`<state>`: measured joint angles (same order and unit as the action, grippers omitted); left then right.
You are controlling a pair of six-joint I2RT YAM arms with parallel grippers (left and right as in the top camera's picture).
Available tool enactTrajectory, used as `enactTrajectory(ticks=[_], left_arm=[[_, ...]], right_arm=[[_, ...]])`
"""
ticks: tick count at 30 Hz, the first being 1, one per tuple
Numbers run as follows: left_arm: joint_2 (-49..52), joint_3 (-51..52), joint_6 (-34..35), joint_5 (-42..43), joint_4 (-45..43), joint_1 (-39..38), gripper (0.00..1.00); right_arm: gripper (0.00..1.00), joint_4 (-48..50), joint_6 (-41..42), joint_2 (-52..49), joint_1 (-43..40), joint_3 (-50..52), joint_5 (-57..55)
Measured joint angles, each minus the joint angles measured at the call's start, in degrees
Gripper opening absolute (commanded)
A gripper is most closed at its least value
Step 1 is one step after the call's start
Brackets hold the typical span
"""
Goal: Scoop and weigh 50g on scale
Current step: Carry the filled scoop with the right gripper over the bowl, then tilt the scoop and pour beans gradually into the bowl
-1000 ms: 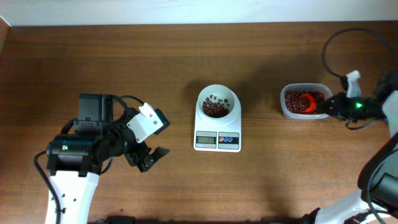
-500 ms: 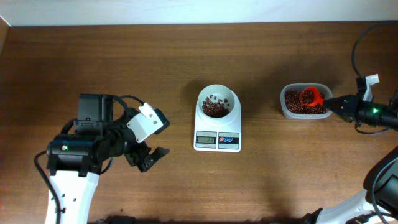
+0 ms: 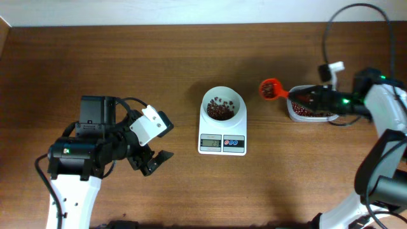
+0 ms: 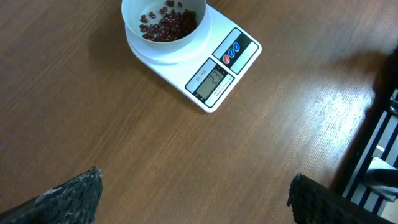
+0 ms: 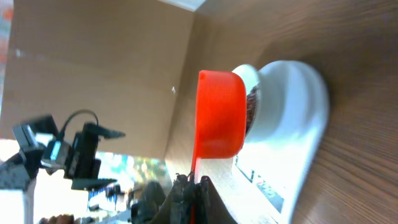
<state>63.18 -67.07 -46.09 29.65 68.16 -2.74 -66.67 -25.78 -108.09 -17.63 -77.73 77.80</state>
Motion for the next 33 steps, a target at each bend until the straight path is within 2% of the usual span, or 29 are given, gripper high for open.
enactTrajectory(ticks=[4,7,14,23,33], left_arm=[[0.0,0.0,0.0,0.0,0.0,0.0,0.99],[0.0,0.0,0.0,0.0,0.0,0.0,0.99],[0.0,0.0,0.0,0.0,0.0,0.0,0.99],[0.0,0.0,0.0,0.0,0.0,0.0,0.99],[0.0,0.0,0.0,0.0,0.0,0.0,0.99]], right_arm=[[0.04,3.9,0.2,0.0,8.5,0.1,0.9],[0.04,13.2,3.3,0.0,14.1,0.3,0.6],[0.04,25.7,6.1,0.0,20.0,0.4,-8.3],[0.04,27.3,6.1,0.0,20.0,0.4,-13.3],[0.04,26.0,0.7,0.0,20.0,0.4,-14.8]])
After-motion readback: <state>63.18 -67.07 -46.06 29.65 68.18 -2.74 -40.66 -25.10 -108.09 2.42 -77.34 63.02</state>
